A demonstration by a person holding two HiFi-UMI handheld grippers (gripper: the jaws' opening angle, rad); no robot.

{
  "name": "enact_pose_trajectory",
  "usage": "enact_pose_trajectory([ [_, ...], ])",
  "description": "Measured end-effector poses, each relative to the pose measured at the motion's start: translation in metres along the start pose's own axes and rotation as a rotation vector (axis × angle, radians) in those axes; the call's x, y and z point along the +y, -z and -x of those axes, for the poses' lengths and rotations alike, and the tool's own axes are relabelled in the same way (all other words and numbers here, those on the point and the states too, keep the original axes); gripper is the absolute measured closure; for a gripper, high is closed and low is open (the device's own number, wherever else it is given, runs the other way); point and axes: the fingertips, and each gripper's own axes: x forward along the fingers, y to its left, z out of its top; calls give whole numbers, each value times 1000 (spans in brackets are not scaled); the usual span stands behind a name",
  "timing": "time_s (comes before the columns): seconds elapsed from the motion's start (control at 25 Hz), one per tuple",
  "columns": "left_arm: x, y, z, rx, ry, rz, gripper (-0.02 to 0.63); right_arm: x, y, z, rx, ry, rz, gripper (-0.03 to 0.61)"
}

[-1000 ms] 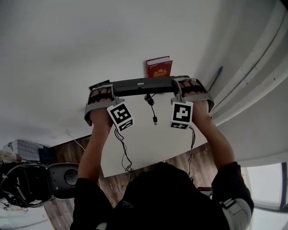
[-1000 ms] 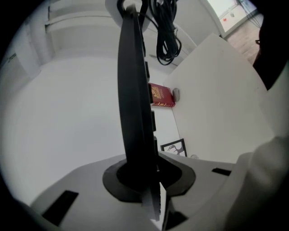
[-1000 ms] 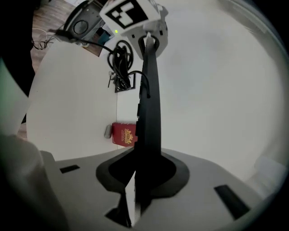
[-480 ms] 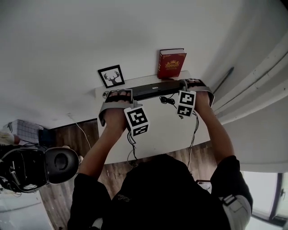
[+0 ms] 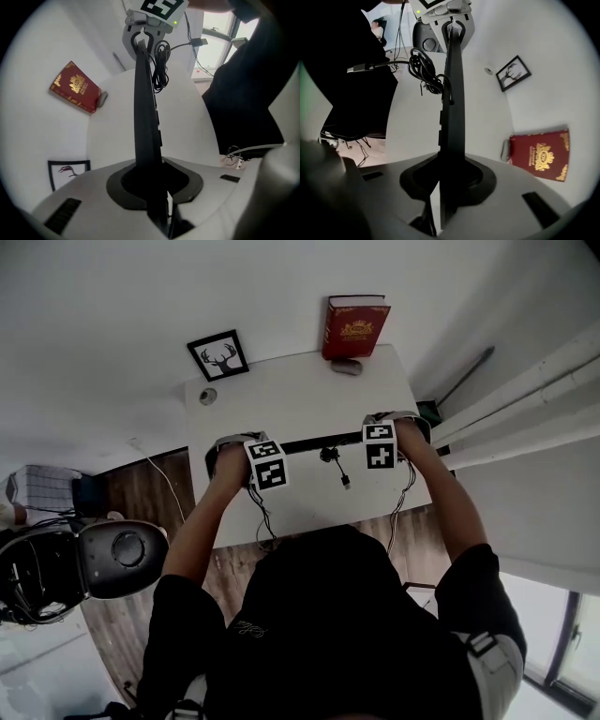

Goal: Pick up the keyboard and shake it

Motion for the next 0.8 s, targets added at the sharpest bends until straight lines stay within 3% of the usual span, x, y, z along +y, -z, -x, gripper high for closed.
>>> enact_pose_trajectory([
  [0.2, -27, -13, -42, 6, 131, 20, 534, 27, 11, -37, -25, -129, -4, 491],
  [0.68, -30, -22, -76, 24, 339, 95, 538, 24, 22, -67, -149, -299, 7, 489],
  [0.8, -22, -21, -81, 31, 371, 121, 540, 13, 20, -70, -202, -293, 1, 480],
])
